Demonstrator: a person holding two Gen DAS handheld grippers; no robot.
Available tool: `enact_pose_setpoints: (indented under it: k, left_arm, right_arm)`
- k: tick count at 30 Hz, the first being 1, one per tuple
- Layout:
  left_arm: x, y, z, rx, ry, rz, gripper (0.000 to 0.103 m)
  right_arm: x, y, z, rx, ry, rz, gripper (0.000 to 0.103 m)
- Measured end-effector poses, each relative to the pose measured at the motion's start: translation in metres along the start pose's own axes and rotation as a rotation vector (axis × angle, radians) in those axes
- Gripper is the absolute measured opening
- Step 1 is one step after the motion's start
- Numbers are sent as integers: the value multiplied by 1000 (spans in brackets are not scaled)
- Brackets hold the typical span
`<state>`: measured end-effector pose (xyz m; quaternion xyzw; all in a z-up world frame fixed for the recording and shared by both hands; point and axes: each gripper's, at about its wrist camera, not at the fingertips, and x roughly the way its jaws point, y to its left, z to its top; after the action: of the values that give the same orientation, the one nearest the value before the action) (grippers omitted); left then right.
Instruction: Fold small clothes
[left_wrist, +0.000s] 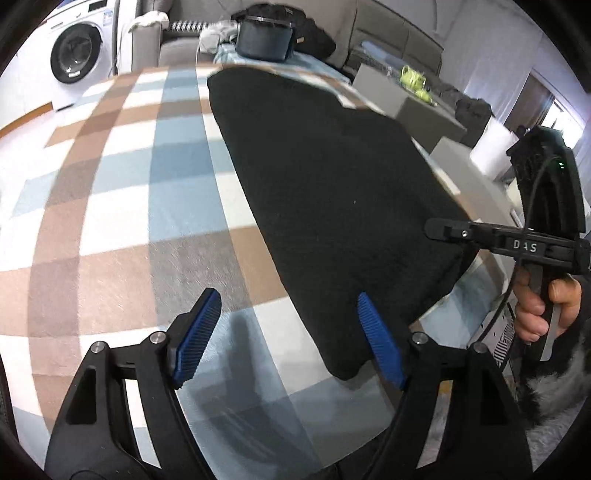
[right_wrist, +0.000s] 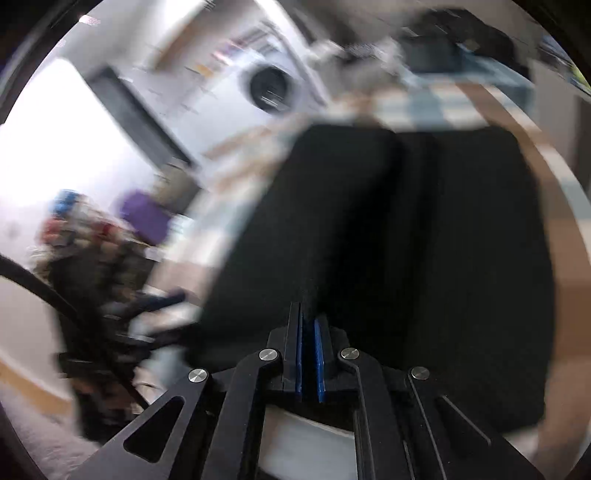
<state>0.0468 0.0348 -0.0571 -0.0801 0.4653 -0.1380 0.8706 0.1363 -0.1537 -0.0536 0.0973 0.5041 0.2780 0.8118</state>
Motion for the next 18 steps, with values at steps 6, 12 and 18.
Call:
enact_pose_setpoints:
  k: [6, 12, 18]
  left_arm:
    - [5, -1, -7, 38, 34, 39, 74]
    - [5, 10, -7, 24, 38, 49, 75]
    - [4, 9, -9, 32, 37, 58, 76]
  right_arm:
    - [0, -6, -7, 20, 18, 115, 18]
    - [5, 17, -28, -127, 74, 201, 43]
    - [-20, 10, -45, -131, 47, 192, 43]
